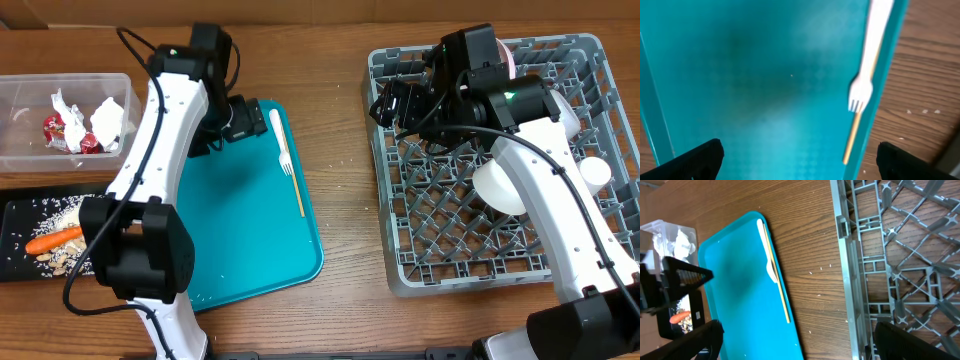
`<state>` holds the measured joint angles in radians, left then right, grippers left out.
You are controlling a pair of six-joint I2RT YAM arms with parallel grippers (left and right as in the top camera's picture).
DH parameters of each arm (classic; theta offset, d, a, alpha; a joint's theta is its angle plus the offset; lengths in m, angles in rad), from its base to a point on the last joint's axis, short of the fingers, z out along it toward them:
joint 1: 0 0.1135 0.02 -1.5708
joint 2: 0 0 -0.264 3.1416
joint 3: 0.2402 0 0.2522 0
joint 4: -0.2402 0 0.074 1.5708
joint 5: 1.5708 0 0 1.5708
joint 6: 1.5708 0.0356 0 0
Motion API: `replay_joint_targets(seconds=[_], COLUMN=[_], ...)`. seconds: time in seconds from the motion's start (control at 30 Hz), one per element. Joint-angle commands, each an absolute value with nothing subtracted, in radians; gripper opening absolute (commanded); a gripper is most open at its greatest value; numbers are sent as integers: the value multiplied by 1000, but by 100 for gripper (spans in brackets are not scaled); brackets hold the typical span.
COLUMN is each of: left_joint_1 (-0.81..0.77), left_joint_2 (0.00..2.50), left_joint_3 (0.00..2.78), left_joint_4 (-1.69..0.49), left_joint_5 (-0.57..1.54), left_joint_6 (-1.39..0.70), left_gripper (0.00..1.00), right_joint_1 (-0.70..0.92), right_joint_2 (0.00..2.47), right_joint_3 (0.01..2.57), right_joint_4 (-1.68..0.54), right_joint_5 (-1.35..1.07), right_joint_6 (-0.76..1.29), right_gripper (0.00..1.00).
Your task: Sort waste into correct bins and load items into the dishwasher rack
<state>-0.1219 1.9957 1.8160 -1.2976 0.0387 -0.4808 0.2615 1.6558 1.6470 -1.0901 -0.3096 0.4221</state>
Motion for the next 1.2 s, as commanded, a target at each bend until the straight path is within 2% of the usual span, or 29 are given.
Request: replay_joint_targets(seconds=[0.0, 0.2, 0.33, 0.57, 0.77, 0.93, 1.17], left_joint_1=[-112, -96, -41, 172, 329, 390, 399], left_joint_2=[1974, 1948, 1946, 1947, 1948, 1948, 1948], left_joint_3=[1797, 1906, 2003, 2049, 2049, 2049, 2049], left_joint_4=[-1296, -1323, -1358, -1374, -1428, -1429, -1428], left_joint_5=[19, -79, -138, -35, -25, -26, -26], left_joint_6=[-482, -436, -503, -543, -543, -543, -543], left_gripper=[100, 100, 100, 100, 100, 100, 100], right_joint_1=[261, 263, 308, 537, 706, 772, 785], right_joint_2=[1633, 1633, 1634, 1703, 1853, 1966, 2067], right_joint_3=[1643, 1643, 1643, 1643, 1643, 1643, 1643], right_joint_4=[-1079, -1024, -975, -928, -782, -698, -609], right_joint_5=[-303, -408, -442, -221, -147, -44, 60], right_joint_6=[427, 443, 442, 447, 447, 447, 442], right_gripper=[100, 100, 100, 100, 98, 93, 89])
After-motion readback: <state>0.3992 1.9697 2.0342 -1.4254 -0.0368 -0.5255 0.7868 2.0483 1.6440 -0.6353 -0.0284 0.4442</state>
